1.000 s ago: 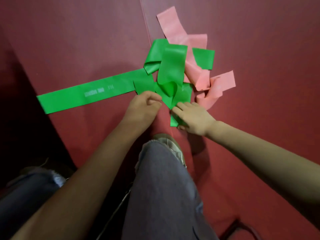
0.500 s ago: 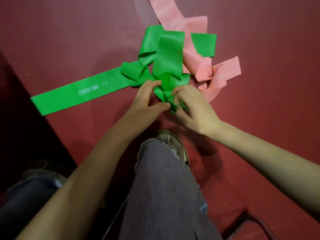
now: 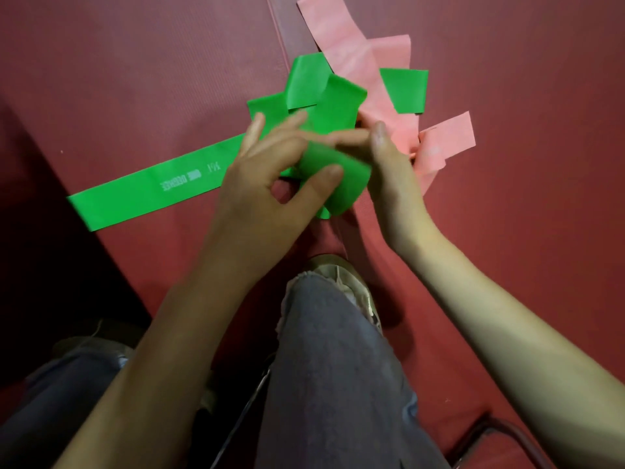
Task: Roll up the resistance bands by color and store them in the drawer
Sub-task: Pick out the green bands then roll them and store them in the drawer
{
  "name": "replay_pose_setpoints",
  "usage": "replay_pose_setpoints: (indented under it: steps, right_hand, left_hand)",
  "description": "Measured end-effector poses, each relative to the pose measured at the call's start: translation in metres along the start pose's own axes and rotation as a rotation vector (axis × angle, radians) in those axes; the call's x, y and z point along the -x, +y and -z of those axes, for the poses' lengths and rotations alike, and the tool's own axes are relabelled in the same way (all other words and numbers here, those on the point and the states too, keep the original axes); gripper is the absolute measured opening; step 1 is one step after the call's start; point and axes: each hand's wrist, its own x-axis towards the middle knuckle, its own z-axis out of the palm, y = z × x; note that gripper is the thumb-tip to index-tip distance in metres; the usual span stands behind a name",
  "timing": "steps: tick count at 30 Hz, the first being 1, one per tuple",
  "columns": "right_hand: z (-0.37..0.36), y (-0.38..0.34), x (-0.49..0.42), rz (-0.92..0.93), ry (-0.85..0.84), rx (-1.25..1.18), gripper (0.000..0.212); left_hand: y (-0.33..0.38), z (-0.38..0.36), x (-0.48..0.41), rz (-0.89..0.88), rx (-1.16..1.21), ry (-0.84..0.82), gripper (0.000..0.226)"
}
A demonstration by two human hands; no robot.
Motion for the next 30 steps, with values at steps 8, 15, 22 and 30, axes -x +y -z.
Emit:
replay_pose_setpoints:
  steps: [8,15,22,30]
  right_hand:
    - [-0.03,0.015,0.008,-0.35,-0.146,-0.204,0.035]
    - [-0.048,0.044,0.021,-0.535,-0.402,0.073,0.033]
    - [-0.015,0.085,-0.004,0.059,0.265,0.707,0.023]
    - [0.023,0.083,-0.022,0.129,-0.012,1.332,0.035]
  left_hand:
    - [0.023,0.024,-0.023,0.042,0.32,0.15,0.013]
    - [-0.007,0.03,-0.031,0.289,0.601,0.103,0.021]
    - [-0.058,0.012,-0.008,0.575,0.52,0.005,0.026]
    - [-0.06,-0.001,-0.003,0.756,0.713,0.141,0.028]
